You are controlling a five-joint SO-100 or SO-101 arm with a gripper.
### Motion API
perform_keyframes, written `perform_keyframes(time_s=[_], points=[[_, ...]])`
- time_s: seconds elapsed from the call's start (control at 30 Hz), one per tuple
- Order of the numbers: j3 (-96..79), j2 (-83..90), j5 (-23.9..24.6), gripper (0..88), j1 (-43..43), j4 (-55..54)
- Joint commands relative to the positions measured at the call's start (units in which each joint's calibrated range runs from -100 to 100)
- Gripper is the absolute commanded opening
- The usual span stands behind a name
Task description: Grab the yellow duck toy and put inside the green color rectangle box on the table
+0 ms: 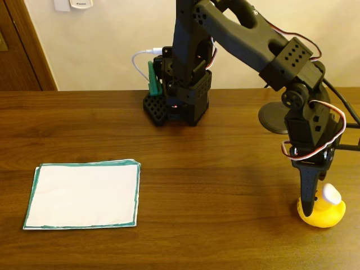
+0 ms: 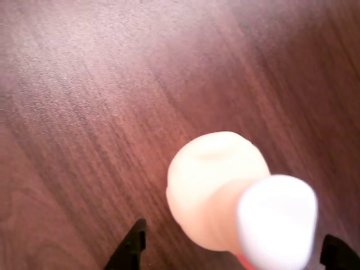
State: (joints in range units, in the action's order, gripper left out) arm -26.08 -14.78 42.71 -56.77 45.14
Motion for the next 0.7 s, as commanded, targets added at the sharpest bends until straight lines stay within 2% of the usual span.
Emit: perform_keyframes(time_s=[0.0, 0.33, 0.6, 0.67], points=[[1.63, 1.64, -0.29, 44.2, 1.57, 0.32], [1.63, 1.38, 1.56, 44.0, 1.74, 2.79], [1.72, 0.16, 3.17, 44.0, 1.04, -1.9], [1.72, -0.11, 3.27, 40.6, 0.87, -2.58]])
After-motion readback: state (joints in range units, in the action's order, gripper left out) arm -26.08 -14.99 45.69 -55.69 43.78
